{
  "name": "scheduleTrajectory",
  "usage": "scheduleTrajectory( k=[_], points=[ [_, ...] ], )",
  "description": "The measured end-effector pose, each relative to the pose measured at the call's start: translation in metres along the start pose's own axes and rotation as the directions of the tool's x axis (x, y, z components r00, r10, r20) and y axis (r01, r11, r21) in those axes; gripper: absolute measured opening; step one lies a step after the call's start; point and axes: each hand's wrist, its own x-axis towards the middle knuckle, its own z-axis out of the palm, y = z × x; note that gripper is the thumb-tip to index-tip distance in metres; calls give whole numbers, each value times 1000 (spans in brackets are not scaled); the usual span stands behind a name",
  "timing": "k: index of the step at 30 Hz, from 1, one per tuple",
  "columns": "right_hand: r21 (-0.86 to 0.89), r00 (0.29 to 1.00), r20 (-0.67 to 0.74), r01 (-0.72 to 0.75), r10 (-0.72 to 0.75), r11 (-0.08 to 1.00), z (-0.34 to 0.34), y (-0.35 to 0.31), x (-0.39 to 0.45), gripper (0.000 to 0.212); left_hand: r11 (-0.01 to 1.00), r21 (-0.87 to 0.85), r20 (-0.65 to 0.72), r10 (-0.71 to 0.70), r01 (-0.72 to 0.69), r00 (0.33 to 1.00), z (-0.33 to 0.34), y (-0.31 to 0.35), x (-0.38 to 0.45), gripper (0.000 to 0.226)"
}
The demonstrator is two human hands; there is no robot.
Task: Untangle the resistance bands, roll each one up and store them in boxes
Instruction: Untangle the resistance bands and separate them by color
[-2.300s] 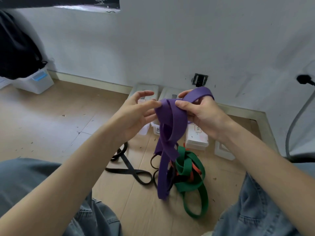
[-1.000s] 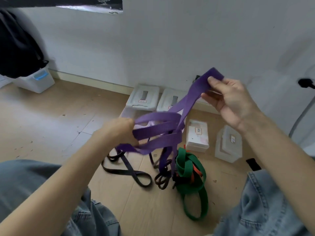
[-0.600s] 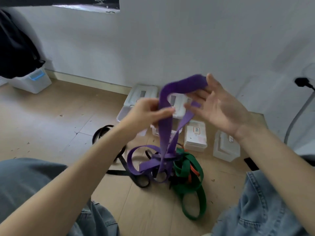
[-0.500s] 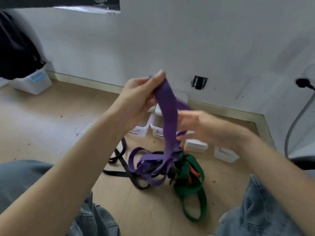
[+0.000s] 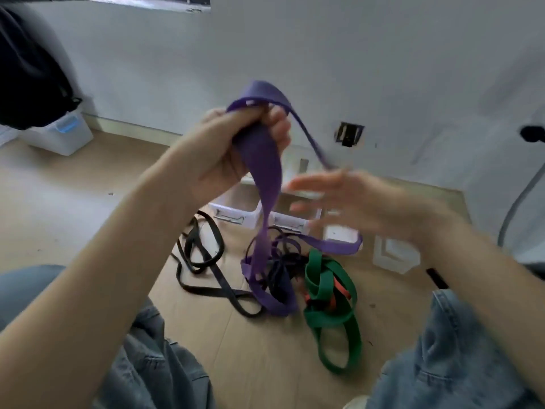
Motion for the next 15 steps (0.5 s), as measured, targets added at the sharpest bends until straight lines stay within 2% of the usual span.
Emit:
scheduleTrajectory(
  k=[2,5,8,9,11,12,13,15],
  points=[
    [-294,996,53,-59,78,954,26,13,9,62,1000,-17,44,18,-18,999,13,4,1,16],
    [-327,995,-94,-6,-26,945,41,12,20,29,994,102,39,-31,27,999,14,-9,2,15],
    [-224,966,-250,8,-65,975,22,-7,11,16,977,210,-37,-9,17,999,-7,-14,1,7],
    [-265,947,-304,26,-109,964,15,-11,9,13,980,198,-85,2,15,996,-12,-17,0,11],
    [-523,885,-401,-10,-235,852,0,-14,7,13,985,175,-122,13,9,992,-16,-22,-2,21],
    [-659,889,-380,-65,-256,750,-3,-14,7,18,976,216,-99,28,-6,995,-14,-23,-3,23],
    [-736,926,-309,-89,-216,671,-2,-13,7,25,953,300,-52,49,-31,997,-12,-21,-3,23],
    [-730,991,-89,6,-104,684,6,-9,6,38,829,545,111,77,-125,991,-4,-11,-5,18]
  ],
)
